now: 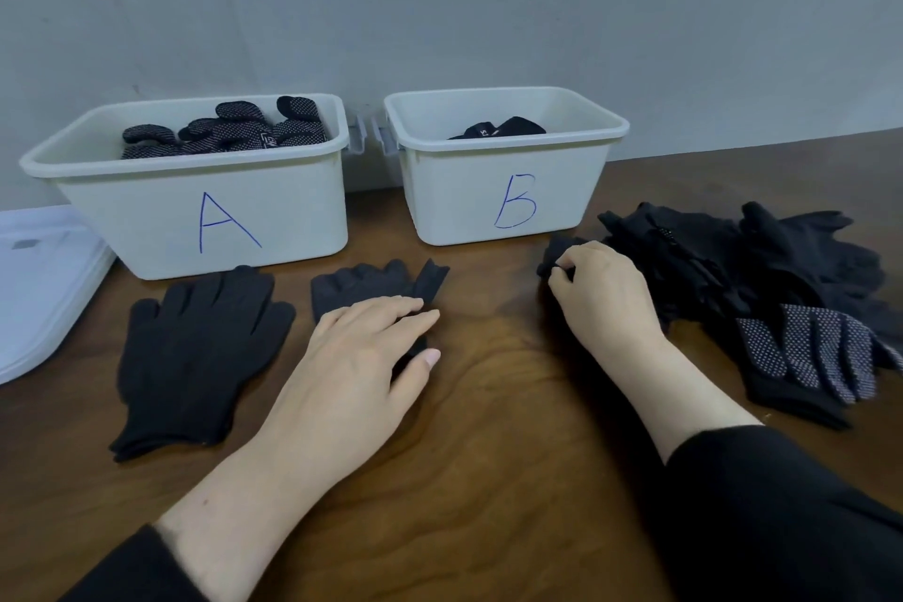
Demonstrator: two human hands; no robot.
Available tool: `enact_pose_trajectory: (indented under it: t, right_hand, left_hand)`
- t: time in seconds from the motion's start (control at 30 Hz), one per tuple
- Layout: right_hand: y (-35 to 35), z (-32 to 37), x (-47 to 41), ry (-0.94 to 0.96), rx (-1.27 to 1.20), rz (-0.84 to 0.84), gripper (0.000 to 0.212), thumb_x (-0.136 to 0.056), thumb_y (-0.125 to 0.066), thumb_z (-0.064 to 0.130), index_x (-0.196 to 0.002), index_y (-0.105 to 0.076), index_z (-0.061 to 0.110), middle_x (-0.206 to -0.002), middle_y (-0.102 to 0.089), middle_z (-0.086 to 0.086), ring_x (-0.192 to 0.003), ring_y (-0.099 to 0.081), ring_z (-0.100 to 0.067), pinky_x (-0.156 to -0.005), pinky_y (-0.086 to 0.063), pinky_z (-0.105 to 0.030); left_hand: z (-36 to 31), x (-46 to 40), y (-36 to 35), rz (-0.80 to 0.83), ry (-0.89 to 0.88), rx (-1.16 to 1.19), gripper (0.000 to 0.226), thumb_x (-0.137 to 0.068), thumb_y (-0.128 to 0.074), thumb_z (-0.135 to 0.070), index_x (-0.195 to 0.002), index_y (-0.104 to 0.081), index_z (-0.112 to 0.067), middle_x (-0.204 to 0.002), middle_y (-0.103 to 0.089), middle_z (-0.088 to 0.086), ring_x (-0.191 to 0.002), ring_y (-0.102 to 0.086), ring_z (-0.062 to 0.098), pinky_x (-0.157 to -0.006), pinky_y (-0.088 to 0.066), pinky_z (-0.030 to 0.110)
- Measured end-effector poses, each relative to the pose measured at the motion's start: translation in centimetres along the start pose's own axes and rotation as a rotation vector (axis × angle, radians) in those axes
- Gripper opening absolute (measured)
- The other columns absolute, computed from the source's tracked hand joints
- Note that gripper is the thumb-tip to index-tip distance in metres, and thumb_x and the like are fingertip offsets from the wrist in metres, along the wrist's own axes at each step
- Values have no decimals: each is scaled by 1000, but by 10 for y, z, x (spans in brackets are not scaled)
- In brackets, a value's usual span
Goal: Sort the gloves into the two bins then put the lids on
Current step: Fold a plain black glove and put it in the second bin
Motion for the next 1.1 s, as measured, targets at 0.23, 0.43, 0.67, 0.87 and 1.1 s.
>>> enact_pose_trajectory:
  t: [0.23,0.43,0.67,0.87,1.1]
  right_hand:
    - [67,2,6,11,-432,-408,17,-101,-55,24,-107,-69,15,-91,-66,8,-83,-57,-5,-75,-39,-17]
    - [82,-17,4,-129,-1038,-539,13,-102,-55,23,-97,-67,21,-80,-63,16,-73,-58,4,-73,-46,-15]
    - [33,9,8,-292,-1666,-78,33,-103,-48,16,-127,-59,-4,-122,-67,-25,-119,-63,-39,-105,-47,-57]
    - [17,54,31,-254,-1707,250,36,-107,-40,19,-128,-60,-2,-124,-68,-22,-117,-66,-36,-95,-56,-53]
    - [2,76,41,-196,-1687,397,42,-110,-36,20,-140,-46,-7,-138,-59,-23,-132,-53,-39,-112,-39,-61]
  left_hand:
    - [-1,1,5,-36,6,24,51,-98,-34,-54,-138,-57,-32,-139,-55,-15,-132,-42,2,-111,-24,26]
    - [-1,-1,8,-72,32,65,51,-97,-34,-54,-139,-54,-34,-137,-55,-18,-128,-38,-7,-110,-24,24]
    - [7,1,14,-130,186,326,53,-93,-34,-61,-139,-51,-41,-129,-54,-32,-106,-48,-13,-102,-32,12]
    - [8,1,13,-120,257,551,52,-90,-44,-58,-139,-51,-43,-118,-59,-38,-104,-55,-14,-92,-37,6]
    - [12,0,13,-135,305,793,11,-97,-61,-28,-102,-70,-32,-93,-70,-10,-94,-65,9,-86,-53,32]
Point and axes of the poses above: each hand's wrist, its own x-axis away from the middle knuckle, its own y-axis out of the back of the hand, z = x × y, the point moved 6 cm from there along -x, towards the middle knuckle
